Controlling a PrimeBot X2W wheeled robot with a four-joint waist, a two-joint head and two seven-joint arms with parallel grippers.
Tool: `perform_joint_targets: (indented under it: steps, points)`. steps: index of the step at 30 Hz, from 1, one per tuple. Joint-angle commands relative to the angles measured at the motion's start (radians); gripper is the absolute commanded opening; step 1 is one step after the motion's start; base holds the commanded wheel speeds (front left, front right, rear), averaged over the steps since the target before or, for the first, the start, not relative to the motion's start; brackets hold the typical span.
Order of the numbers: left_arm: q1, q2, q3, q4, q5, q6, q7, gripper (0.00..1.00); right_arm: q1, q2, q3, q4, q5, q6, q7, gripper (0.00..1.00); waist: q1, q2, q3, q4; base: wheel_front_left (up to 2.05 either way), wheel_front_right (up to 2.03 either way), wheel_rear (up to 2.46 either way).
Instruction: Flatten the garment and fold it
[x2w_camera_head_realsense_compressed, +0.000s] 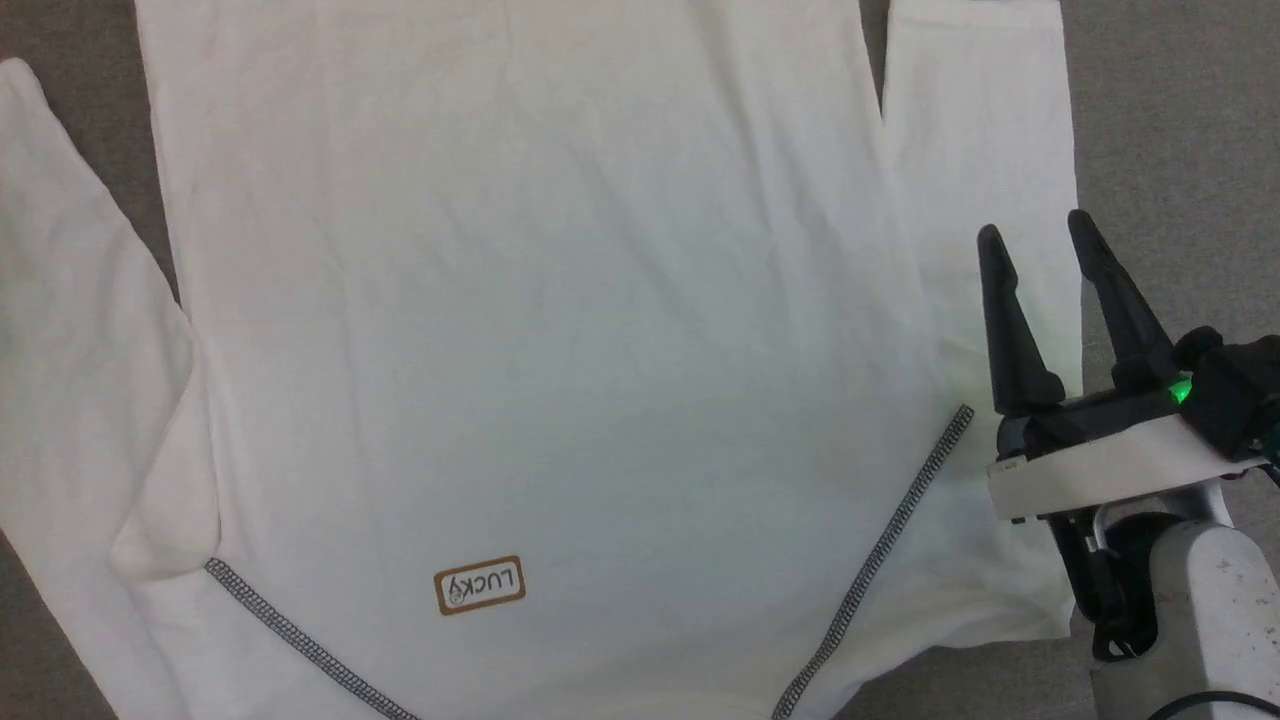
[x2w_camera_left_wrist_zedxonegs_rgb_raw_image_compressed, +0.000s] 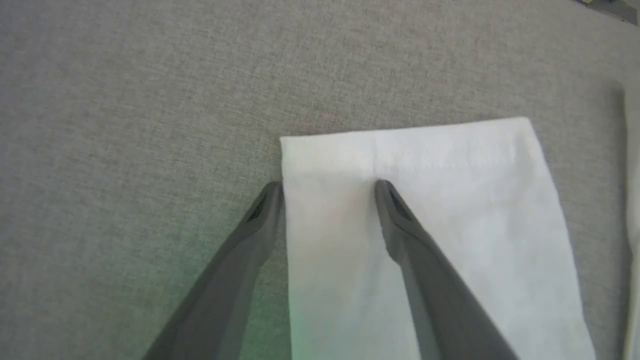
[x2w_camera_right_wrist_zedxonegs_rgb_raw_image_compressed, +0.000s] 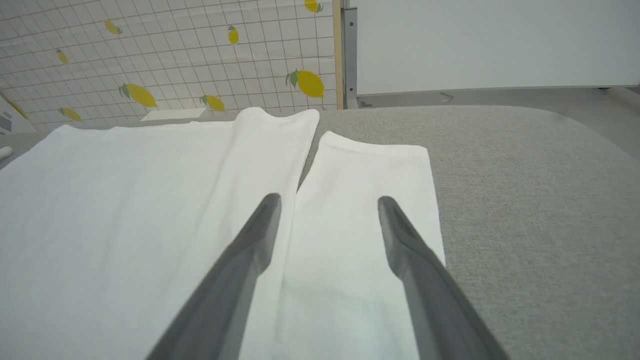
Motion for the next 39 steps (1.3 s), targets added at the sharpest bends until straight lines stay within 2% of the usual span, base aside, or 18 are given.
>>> perform_joint_targets:
  steps: [1,3,5,9,10,13,16,19,28,29,32,36,39]
  points:
    - [0.065,-0.038,-0.039,0.005,-0.032,0.005,0.056,0.0,-0.017,0.005,0.002,0.002,-0.005,-0.002,-0.006,1.0,-0.0001,-0.0001,0.0,0.001,0.0,0.0,0.0]
    - [0.078,-0.034,-0.034,-0.021,-0.035,0.007,0.05,0.0,-0.017,0.006,0.001,0.005,-0.006,-0.002,-0.005,1.0,-0.0001,-0.0001,-0.008,0.009,0.0,0.0,0.0]
    - [0.085,-0.031,-0.021,-0.037,-0.021,0.006,0.0,0.0,-0.015,0.005,0.003,0.009,-0.007,-0.002,-0.002,1.0,-0.0001,-0.0001,-0.023,0.016,0.0,0.0,0.0]
    - [0.105,-0.032,0.005,-0.048,0.023,-0.01,-0.145,0.0,-0.007,0.0,-0.006,0.016,-0.008,-0.002,0.004,1.0,-0.0001,-0.0001,-0.077,0.038,0.0,0.0,0.0]
    - [0.118,-0.035,0.021,-0.049,0.048,-0.013,-0.229,0.0,0.002,-0.002,-0.012,0.021,-0.01,-0.002,0.009,1.0,-0.0001,-0.0001,-0.111,0.052,0.0,0.0,0.0]
    - [0.154,-0.042,0.054,-0.05,0.069,-0.014,-0.353,0.0,0.022,-0.003,-0.018,0.026,-0.011,-0.002,0.019,1.0,-0.0001,-0.0001,-0.174,0.075,0.0,0.0,0.0]
    - [0.207,-0.043,0.082,-0.07,0.067,-0.022,-0.432,0.0,0.052,-0.003,-0.032,0.03,-0.013,-0.002,0.037,1.0,-0.0001,-0.0001,-0.238,0.099,0.0,0.0,0.0]
    - [0.27,-0.024,0.111,-0.117,0.071,-0.007,-0.488,0.0,0.091,-0.001,-0.052,0.026,-0.015,-0.002,0.053,1.0,-0.0001,-0.0001,-0.3,0.128,0.0,0.0,0.0]
    - [0.4,0.044,0.163,-0.437,0.087,0.065,-0.533,0.0,0.198,0.009,-0.088,-0.007,-0.014,-0.002,0.096,1.0,-0.0001,-0.0001,-0.42,0.188,0.0,0.0,0.0]
    - [0.411,0.044,0.16,-0.515,0.089,0.079,-0.529,0.0,0.214,0.011,-0.088,-0.012,-0.013,-0.002,0.104,1.0,-0.0001,-0.0001,-0.438,0.194,0.0,0.0,0.0]
    - [0.418,0.037,0.134,-0.621,0.099,0.098,-0.51,0.0,0.23,0.013,-0.087,-0.02,-0.011,-0.002,0.115,1.0,-0.0001,-0.0001,-0.46,0.197,0.0,0.0,0.0]
    - [0.389,-0.025,0.055,-0.742,0.112,0.104,-0.482,0.0,0.244,0.015,-0.089,-0.031,-0.009,-0.002,0.125,1.0,-0.0001,-0.0001,-0.477,0.199,0.0,0.0,0.0]
    - [0.326,-0.112,-0.056,-0.775,0.134,0.082,-0.446,0.0,0.25,0.016,-0.089,-0.039,-0.009,-0.002,0.131,1.0,-0.0001,-0.0001,-0.48,0.2,0.0,0.0,0.0]
